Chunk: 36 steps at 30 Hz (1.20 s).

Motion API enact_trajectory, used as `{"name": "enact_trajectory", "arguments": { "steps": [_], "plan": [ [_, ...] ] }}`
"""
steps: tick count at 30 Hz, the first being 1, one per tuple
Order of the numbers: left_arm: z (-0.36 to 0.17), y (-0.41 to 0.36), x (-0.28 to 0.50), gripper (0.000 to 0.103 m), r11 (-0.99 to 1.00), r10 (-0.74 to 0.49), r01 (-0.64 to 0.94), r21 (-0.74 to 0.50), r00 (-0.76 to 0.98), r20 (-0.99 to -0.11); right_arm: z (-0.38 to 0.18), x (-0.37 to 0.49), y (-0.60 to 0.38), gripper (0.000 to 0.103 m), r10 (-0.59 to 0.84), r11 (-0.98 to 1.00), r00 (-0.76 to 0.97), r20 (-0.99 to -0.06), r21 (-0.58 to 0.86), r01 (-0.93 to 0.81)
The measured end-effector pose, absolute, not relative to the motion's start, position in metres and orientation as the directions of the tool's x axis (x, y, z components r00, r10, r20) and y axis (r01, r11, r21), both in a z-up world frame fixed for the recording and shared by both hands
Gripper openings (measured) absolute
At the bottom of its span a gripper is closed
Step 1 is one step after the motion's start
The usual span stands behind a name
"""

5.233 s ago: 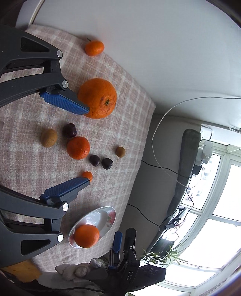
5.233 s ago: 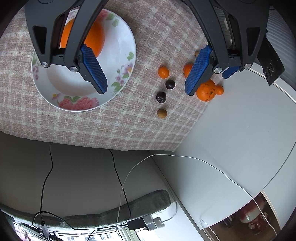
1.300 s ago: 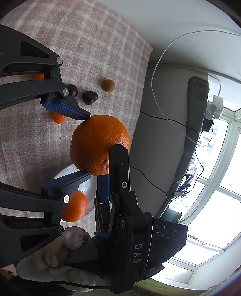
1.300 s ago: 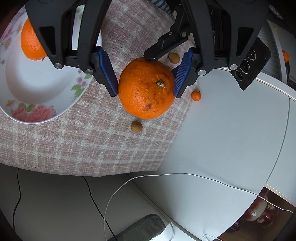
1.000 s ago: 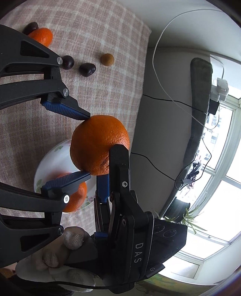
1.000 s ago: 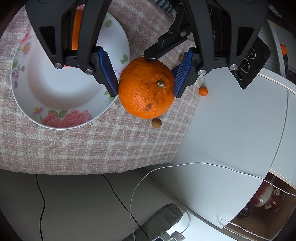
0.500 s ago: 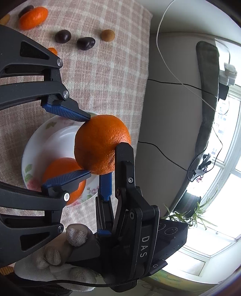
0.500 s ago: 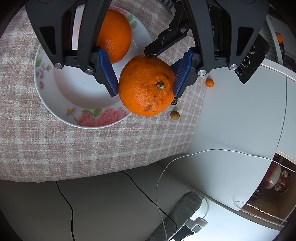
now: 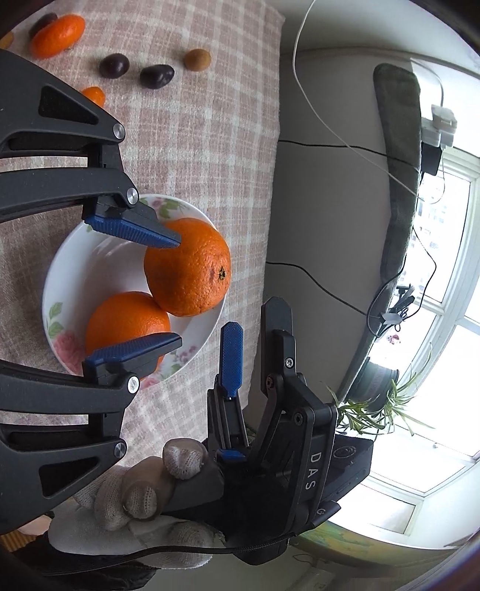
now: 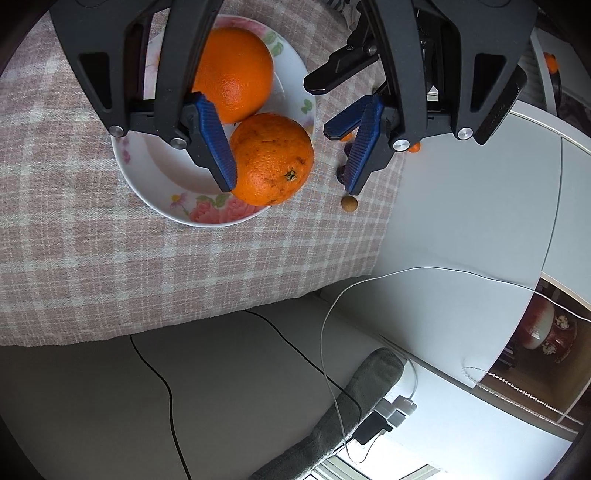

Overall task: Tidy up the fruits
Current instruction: 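Withdraw the right tool from the bowl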

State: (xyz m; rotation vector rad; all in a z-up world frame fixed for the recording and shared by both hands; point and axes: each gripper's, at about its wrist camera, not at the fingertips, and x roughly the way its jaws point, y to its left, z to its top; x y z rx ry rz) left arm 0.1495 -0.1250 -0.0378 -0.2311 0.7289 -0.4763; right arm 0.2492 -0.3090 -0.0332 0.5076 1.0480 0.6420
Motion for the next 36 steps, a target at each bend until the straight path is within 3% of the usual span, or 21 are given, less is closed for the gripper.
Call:
{"name": "enact_trajectory", "arguments": {
  "steps": [8, 12, 16, 22, 36],
  "plan": [
    [-0.036, -0.119, 0.142, 0.046, 0.874, -0.485, 0.328, -0.359, 0.65, -0.585, -0.027, 0.24, -0.317, 0.065, 0.67, 0.737, 0.389, -0.633, 0.629, -0.247],
    [-0.036, -0.115, 0.136, 0.053, 0.879, -0.474, 0.32, -0.353, 0.656, -0.587, -0.026, 0.232, -0.317, 0.068, 0.643, 0.762, 0.409, -0.648, 0.593, -0.26],
    [-0.034, -0.108, 0.125, 0.054, 0.886, -0.46, 0.314, -0.34, 0.681, -0.57, -0.02, 0.22, -0.316, 0.077, 0.617, 0.784, 0.447, -0.648, 0.554, -0.279],
    [-0.033, -0.091, 0.107, 0.059, 0.896, -0.44, 0.296, -0.331, 0.7, -0.563, -0.012, 0.199, -0.313, 0.078, 0.585, 0.81, 0.499, -0.639, 0.501, -0.307],
    [-0.046, -0.02, 0.044, 0.059, 0.957, -0.272, 0.146, -0.249, 0.746, -0.608, -0.008, 0.135, -0.258, 0.078, 0.547, 0.831, 0.57, -0.613, 0.315, -0.458]
  ]
}}
